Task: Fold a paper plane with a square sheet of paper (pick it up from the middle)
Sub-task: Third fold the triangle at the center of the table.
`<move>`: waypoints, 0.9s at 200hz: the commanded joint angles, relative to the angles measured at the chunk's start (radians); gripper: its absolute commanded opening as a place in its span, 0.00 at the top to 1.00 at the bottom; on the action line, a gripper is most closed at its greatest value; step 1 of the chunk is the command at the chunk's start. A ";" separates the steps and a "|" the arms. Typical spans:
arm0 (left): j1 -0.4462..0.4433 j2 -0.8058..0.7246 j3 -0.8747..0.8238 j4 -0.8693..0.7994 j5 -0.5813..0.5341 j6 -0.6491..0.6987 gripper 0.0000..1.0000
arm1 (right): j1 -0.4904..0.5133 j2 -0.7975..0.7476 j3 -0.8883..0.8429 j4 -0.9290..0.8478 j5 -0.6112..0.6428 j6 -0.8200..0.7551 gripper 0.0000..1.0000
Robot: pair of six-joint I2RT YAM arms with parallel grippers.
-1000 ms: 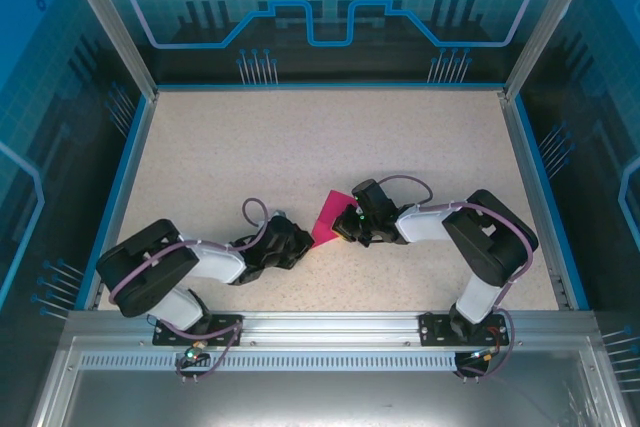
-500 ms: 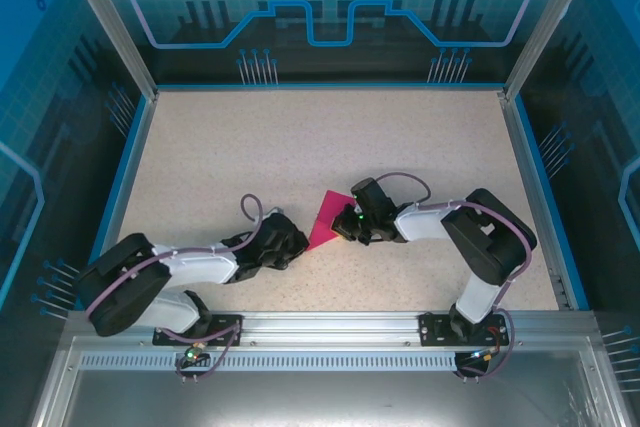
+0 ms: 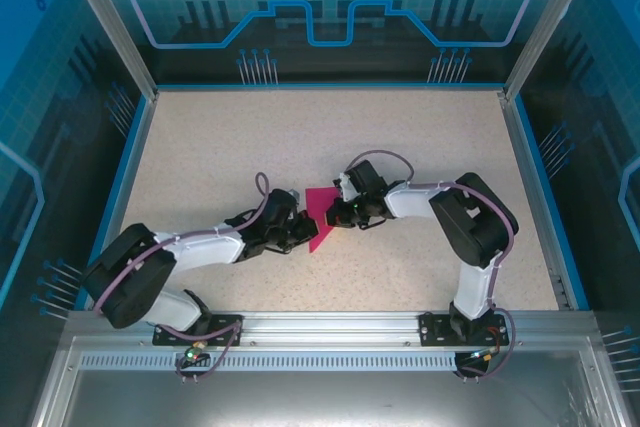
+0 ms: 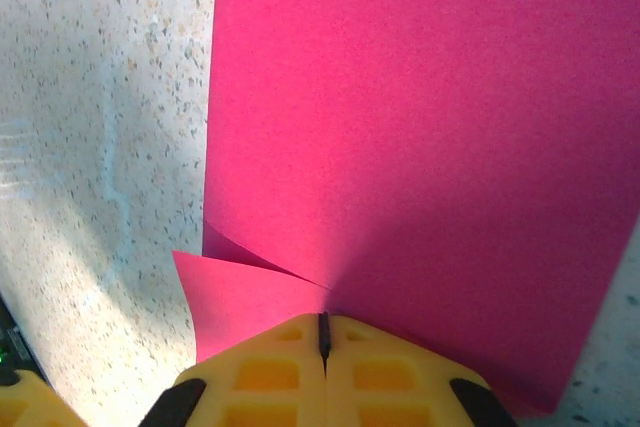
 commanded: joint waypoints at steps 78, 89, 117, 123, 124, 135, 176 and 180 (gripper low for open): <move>0.015 0.149 0.076 -0.115 0.047 0.041 1.00 | -0.030 -0.121 -0.057 -0.023 -0.064 -0.036 0.96; 0.015 0.153 0.082 -0.126 0.047 0.047 1.00 | -0.020 -0.124 -0.057 -0.020 -0.063 -0.034 0.96; 0.015 0.147 0.091 -0.146 0.039 0.057 1.00 | 0.009 -0.098 -0.056 -0.018 -0.056 -0.020 0.96; 0.016 0.145 0.094 -0.152 0.037 0.060 1.00 | 0.013 -0.087 -0.057 -0.019 -0.051 -0.015 0.96; 0.015 0.143 0.094 -0.153 0.037 0.060 1.00 | 0.014 -0.084 -0.057 -0.020 -0.051 -0.014 0.96; 0.015 0.137 0.095 -0.160 0.035 0.063 1.00 | 0.019 -0.063 -0.051 -0.019 -0.050 -0.009 0.97; 0.016 0.074 0.087 -0.131 0.062 0.075 1.00 | 0.025 -0.015 -0.043 -0.018 -0.033 0.012 0.98; 0.015 0.067 0.084 -0.123 0.066 0.076 1.00 | 0.026 -0.014 -0.043 -0.020 -0.030 0.013 0.98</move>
